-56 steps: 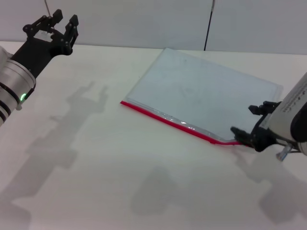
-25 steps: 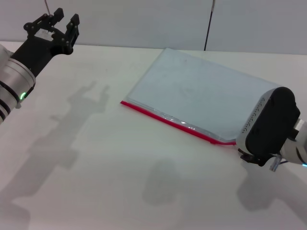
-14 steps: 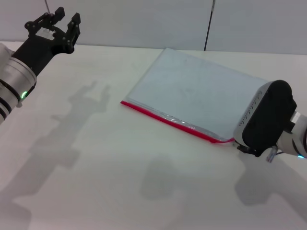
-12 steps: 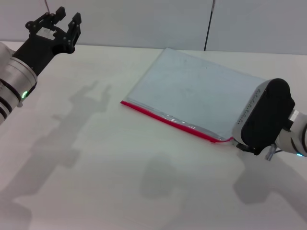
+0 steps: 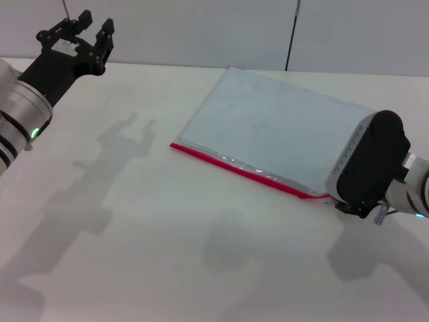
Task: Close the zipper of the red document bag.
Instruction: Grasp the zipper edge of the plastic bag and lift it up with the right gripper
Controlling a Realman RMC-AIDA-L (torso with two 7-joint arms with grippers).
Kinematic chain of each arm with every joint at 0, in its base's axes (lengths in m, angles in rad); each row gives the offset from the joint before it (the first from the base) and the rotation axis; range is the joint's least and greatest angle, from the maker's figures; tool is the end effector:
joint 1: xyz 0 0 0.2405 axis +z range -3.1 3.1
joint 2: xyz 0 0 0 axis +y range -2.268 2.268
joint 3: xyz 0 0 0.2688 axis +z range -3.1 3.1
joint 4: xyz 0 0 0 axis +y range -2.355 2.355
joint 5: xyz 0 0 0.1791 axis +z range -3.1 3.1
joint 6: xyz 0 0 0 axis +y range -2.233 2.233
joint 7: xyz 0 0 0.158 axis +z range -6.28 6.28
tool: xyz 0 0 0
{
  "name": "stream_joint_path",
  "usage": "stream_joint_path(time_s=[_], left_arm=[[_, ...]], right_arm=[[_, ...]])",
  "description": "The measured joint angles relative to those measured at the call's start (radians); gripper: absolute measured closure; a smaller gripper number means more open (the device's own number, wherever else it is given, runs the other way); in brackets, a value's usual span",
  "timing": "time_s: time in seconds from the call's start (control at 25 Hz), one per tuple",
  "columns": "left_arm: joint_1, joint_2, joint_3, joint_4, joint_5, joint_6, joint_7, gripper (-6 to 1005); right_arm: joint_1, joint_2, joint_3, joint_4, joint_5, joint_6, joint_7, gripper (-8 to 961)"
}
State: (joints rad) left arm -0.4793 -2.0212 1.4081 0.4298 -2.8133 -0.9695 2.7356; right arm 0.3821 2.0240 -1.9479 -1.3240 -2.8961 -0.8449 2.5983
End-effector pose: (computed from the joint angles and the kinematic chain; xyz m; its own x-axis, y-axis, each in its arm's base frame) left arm -0.2616 0.3927 0.0350 0.7593 -0.1572 0.6314 0.5541 -0.3526 -0.7541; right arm 0.2452 0.3350 -0.0621 0.8945 -0.2841 0.3451 0.0037 -0.7674 -0.6412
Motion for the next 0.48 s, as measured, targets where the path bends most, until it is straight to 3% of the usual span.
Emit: stream_joint_path(time_s=[0.48], left_arm=[[0.004, 0.002, 0.0, 0.003, 0.0, 0.0, 0.0, 601]], right_arm=[[0.003, -0.003, 0.001, 0.008, -0.001, -0.01, -0.072, 285]])
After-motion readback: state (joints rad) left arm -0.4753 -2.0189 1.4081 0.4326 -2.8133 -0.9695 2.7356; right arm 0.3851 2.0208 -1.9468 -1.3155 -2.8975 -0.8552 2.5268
